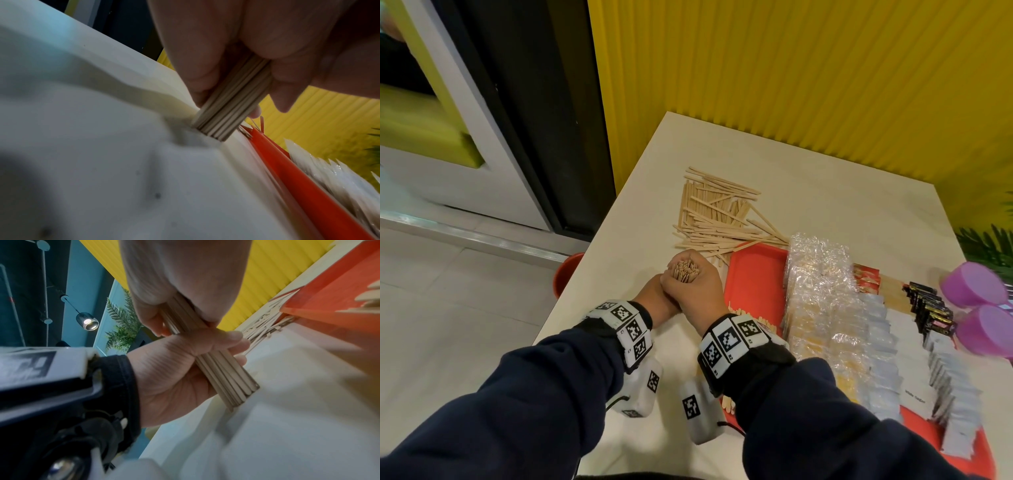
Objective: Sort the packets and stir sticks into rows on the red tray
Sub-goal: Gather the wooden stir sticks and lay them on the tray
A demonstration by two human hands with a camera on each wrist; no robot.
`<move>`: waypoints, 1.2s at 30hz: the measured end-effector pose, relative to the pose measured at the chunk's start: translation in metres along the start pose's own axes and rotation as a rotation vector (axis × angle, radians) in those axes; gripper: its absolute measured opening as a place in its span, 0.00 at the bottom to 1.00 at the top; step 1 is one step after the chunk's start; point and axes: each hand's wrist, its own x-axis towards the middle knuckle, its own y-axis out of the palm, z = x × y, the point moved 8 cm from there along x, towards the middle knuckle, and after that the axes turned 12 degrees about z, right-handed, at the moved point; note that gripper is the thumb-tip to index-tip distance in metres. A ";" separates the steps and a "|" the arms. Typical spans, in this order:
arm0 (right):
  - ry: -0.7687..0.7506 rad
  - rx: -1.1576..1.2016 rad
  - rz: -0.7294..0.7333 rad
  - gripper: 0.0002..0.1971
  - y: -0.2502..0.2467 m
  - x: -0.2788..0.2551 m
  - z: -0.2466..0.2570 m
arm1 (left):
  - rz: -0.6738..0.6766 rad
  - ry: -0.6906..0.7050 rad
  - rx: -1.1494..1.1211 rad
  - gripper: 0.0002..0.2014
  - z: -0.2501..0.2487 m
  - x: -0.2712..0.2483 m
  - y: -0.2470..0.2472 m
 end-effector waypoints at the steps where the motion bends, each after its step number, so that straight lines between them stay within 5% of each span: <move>1: -0.009 -0.016 0.000 0.17 0.000 0.001 0.002 | -0.011 0.000 0.027 0.11 -0.001 0.001 -0.001; 11: 0.000 0.010 0.014 0.17 -0.001 0.002 0.005 | 0.036 -0.008 -0.118 0.11 0.000 0.004 0.001; 16: -0.024 -0.030 0.009 0.17 -0.001 0.003 0.006 | 0.038 -0.030 -0.143 0.19 -0.002 0.005 0.004; 26: 0.049 0.084 0.053 0.17 -0.002 0.000 -0.003 | 0.027 -0.048 -0.207 0.10 0.002 0.001 0.008; 36: 0.038 -0.031 -0.027 0.15 -0.005 0.000 -0.005 | -0.045 -0.063 -0.385 0.16 0.012 0.004 0.010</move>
